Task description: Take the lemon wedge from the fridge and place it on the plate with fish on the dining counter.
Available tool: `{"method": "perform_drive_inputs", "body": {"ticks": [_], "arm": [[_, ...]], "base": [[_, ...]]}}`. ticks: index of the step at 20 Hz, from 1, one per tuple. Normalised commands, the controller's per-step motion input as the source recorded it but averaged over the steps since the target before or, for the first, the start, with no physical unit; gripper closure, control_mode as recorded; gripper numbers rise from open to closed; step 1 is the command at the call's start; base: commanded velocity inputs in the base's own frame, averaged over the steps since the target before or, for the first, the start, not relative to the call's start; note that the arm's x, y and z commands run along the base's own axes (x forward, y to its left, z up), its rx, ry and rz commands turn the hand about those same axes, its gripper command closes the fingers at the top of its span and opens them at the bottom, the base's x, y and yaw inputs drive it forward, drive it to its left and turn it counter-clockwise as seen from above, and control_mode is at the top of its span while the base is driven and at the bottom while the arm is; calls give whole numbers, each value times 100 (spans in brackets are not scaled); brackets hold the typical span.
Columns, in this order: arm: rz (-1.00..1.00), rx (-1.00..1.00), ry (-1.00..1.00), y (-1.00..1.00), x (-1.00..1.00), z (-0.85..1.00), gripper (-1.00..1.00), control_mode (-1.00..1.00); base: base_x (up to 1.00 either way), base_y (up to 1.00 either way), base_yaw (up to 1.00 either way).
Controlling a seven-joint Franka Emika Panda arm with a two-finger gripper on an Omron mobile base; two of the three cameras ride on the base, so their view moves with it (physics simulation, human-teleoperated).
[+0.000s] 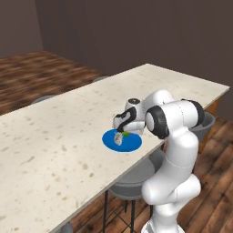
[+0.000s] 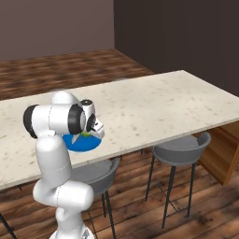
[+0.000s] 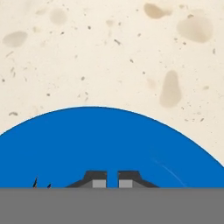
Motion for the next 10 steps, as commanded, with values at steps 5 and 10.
{"method": "perform_drive_inputs", "body": {"ticks": [5, 10], "arm": [[0, 0, 0, 0, 17, -15, 100, -100], [0, 0, 0, 0, 1, -3, 100, -100]], "base": [[0, 0, 0], [0, 0, 0]]}}
